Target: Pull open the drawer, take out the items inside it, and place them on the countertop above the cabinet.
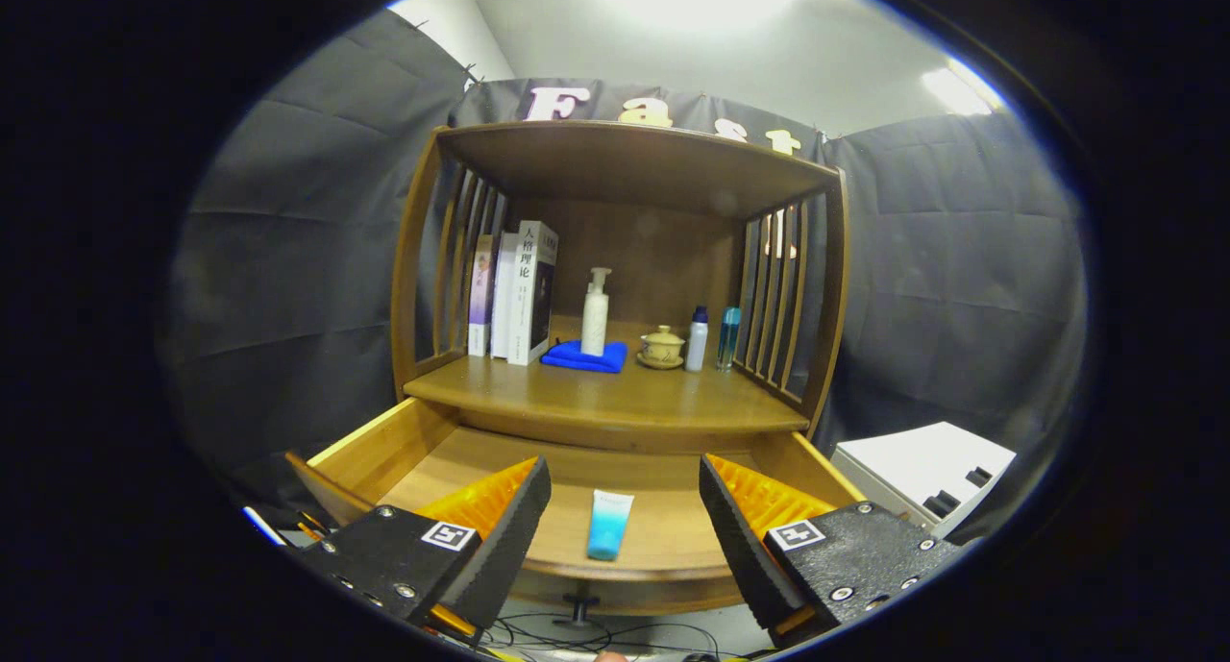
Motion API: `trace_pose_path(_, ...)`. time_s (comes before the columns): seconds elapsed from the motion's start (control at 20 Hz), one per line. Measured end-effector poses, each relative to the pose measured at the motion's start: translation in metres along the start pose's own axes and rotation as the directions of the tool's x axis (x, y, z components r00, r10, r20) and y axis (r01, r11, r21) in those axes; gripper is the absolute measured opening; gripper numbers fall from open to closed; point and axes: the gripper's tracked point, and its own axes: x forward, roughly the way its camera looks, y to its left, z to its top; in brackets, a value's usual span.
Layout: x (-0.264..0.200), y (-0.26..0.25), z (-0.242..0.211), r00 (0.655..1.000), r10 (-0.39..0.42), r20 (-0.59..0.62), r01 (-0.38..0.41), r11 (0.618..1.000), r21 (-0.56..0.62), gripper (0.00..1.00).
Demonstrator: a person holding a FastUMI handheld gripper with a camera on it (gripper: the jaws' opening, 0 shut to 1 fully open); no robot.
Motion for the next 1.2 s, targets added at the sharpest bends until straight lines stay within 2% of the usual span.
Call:
trace_pose_path(0.1, 0.017, 0.002, 0.008, 0.999, -0.001, -0.041, 0.002, 1.0, 0.015, 0.95)
trace_pose_path(0.25, 0.037, -0.004, -0.01, 0.979, -0.033, -0.201, 0.027, 0.999, -0.03, 0.95)
trace_pose_path(0.35, 0.045, -0.011, -0.019, 0.954, -0.082, -0.289, 0.058, 0.994, -0.092, 0.95)
trace_pose_path(0.5, 0.063, -0.009, -0.045, 0.898, -0.114, -0.426, 0.068, 0.99, -0.122, 0.94)
trace_pose_path(0.7, 0.082, -0.015, -0.079, 0.787, -0.168, -0.594, 0.099, 0.984, -0.147, 0.94)
trace_pose_path(0.85, 0.096, -0.004, -0.1, 0.719, -0.14, -0.681, 0.108, 0.99, -0.09, 0.93)
trace_pose_path(1.05, 0.104, 0.005, -0.139, 0.594, -0.117, -0.796, 0.09, 0.993, -0.079, 0.89)
trace_pose_path(1.2, 0.107, 0.011, -0.16, 0.537, -0.101, -0.837, 0.07, 0.995, -0.075, 0.85)
